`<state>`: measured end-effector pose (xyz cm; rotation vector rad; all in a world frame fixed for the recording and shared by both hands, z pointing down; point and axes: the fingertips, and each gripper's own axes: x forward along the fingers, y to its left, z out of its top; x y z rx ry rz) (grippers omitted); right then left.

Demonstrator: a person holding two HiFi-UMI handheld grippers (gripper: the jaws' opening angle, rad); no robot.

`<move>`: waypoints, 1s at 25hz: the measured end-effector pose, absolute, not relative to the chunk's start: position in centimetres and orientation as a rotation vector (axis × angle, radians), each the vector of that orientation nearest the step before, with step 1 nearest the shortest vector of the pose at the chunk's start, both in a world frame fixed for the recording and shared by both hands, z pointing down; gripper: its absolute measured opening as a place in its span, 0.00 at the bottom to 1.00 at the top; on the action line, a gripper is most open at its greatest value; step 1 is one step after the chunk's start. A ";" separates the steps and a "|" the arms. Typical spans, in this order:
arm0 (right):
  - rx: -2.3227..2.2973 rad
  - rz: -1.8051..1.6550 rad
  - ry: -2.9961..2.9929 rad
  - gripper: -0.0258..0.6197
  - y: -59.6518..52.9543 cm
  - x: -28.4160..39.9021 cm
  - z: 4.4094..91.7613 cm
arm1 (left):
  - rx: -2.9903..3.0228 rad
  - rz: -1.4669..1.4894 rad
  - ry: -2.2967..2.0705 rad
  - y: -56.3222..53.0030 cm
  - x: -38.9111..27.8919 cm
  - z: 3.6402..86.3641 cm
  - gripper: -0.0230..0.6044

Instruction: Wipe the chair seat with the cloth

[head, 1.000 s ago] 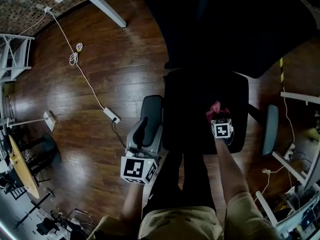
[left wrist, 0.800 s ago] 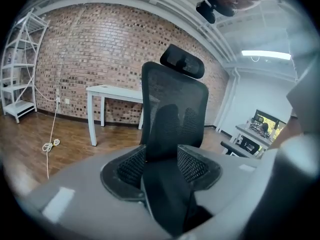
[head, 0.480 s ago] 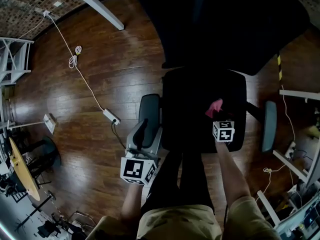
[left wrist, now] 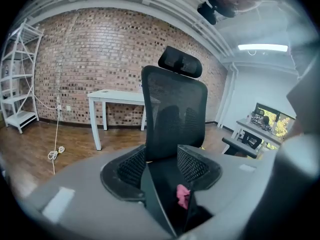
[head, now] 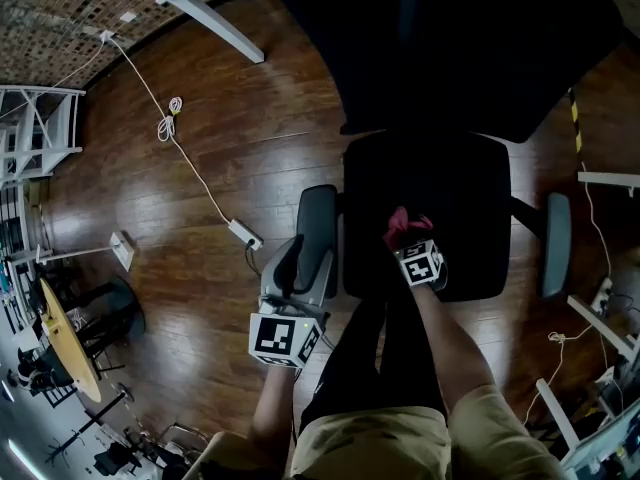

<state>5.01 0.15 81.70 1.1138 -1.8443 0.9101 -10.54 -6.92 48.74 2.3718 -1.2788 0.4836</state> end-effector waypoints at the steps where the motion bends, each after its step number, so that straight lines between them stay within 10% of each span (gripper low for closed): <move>1: 1.182 0.925 -1.724 0.16 1.7 10.6 82.8 | 2.373 0.473 -1.275 -6.9 -10.3 48.8 0.33; 5: 1.325 0.833 -1.441 0.16 5.4 29.9 81.2 | 2.397 0.445 -1.236 -6.9 -7.6 48.3 0.33; 11: 1.399 0.886 -1.325 0.16 6.9 33.9 79.8 | 2.406 0.447 -1.199 -6.0 -6.1 48.9 0.33; 20: 0.850 1.046 -2.221 0.16 1.3 -3.9 76.3 | 2.404 0.513 -1.286 -5.9 -9.0 47.7 0.33; 25: 0.580 0.929 -2.193 0.16 3.4 -10.6 77.6 | 2.383 0.532 -1.338 -5.9 -11.2 47.0 0.33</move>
